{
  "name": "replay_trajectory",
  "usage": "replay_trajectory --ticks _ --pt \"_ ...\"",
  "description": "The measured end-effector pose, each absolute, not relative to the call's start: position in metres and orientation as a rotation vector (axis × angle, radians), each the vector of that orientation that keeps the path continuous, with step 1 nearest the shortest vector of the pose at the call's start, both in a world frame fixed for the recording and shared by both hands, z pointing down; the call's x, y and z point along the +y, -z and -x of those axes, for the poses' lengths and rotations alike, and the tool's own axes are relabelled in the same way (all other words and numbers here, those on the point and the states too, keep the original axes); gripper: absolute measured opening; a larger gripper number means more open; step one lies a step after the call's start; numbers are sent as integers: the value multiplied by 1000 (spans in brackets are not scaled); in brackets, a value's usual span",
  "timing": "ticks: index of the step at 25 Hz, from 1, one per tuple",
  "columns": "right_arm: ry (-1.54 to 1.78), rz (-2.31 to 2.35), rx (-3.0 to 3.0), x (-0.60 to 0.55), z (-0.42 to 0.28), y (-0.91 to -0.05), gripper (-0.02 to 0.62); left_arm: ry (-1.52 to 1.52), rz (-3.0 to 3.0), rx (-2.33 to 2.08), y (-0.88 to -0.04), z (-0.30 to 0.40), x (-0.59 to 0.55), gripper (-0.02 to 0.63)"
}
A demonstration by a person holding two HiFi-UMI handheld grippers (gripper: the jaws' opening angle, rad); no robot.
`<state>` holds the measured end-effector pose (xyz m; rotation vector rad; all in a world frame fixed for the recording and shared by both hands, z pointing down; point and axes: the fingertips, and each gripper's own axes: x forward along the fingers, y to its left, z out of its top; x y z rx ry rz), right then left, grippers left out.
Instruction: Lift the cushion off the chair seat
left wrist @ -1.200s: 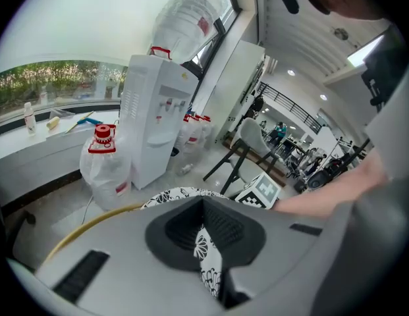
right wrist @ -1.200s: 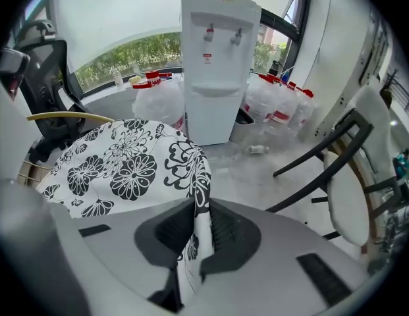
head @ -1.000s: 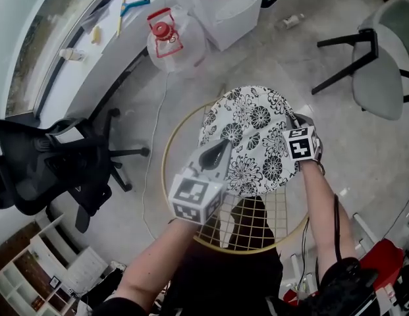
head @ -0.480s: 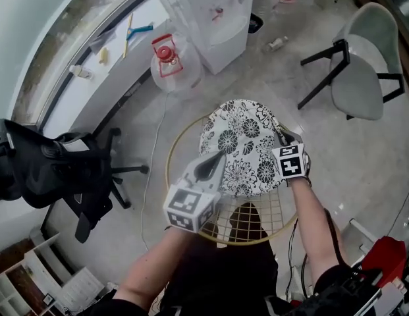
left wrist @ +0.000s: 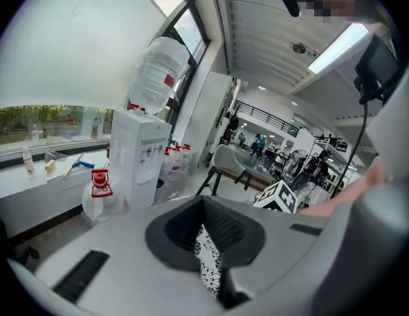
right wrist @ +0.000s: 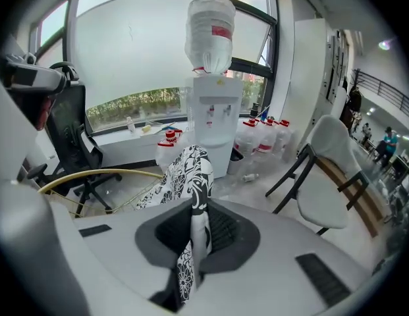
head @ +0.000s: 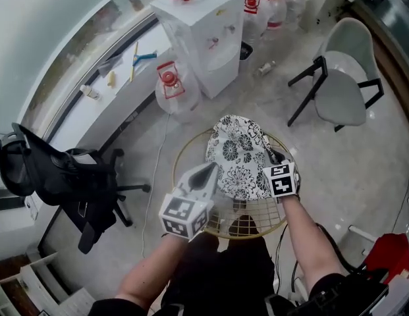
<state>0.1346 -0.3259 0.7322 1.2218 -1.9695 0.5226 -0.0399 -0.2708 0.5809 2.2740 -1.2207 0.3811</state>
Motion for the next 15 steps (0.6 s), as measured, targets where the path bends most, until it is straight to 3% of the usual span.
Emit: replay_trajectory --ticks 15 --pt "-505 -1366 -2062 -271 -109 -615 29 -282 -2409 -1224 -498 60 -237 8"
